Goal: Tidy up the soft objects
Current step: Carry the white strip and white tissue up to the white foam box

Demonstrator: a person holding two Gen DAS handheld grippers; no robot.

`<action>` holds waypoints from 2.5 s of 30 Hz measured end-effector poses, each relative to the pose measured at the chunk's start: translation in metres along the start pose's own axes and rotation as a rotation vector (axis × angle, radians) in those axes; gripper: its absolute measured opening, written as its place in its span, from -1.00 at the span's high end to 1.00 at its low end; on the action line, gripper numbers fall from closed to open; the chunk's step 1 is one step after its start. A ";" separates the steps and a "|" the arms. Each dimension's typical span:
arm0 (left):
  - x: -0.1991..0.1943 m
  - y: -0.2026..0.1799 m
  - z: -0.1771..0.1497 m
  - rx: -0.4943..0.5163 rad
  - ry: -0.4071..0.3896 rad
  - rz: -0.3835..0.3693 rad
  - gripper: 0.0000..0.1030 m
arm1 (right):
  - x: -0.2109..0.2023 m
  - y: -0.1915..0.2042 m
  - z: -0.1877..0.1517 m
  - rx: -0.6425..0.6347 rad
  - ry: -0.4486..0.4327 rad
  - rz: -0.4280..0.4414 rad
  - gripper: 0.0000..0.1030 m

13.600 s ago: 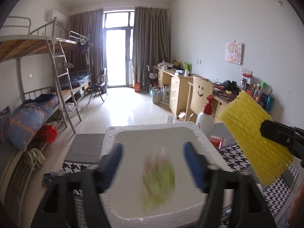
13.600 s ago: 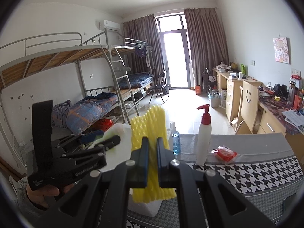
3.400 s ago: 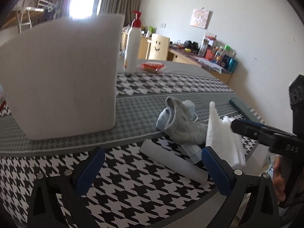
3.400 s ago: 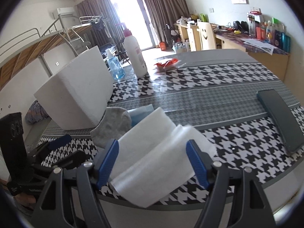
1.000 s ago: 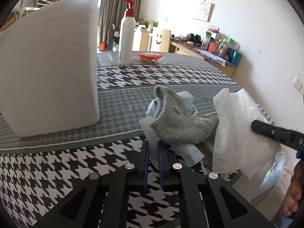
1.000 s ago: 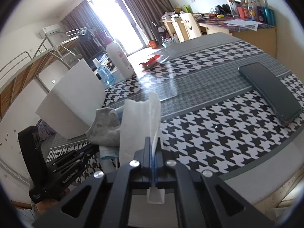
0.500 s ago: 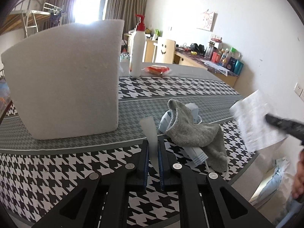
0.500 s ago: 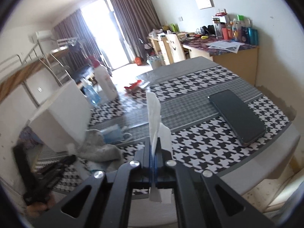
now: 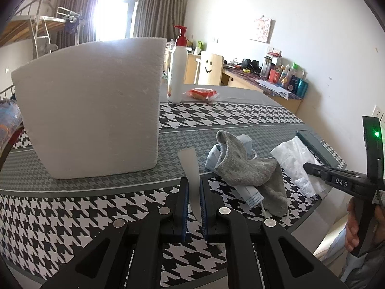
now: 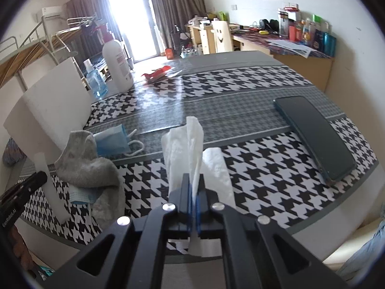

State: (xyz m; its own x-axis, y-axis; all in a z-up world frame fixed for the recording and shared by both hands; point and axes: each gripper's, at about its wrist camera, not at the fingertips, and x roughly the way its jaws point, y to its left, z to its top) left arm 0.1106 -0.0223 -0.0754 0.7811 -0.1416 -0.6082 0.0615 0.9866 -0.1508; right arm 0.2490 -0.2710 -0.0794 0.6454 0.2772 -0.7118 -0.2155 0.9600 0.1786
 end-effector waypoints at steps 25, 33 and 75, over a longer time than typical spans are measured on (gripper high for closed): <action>-0.059 -0.004 0.033 0.131 -0.180 -0.034 0.81 | -0.065 0.041 0.032 0.001 -0.196 0.234 0.91; -0.069 -0.002 0.042 0.140 -0.216 -0.013 0.81 | -0.073 0.052 0.045 -0.034 -0.227 0.231 0.91; -0.082 0.018 0.121 0.108 -0.333 0.046 0.81 | -0.090 0.115 0.106 -0.183 -0.353 0.300 0.91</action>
State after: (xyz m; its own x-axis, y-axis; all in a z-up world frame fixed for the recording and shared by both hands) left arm 0.1227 0.0171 0.0656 0.9431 -0.0810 -0.3224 0.0736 0.9967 -0.0349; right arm 0.2436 -0.1814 0.0769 0.7374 0.5664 -0.3681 -0.5342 0.8225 0.1954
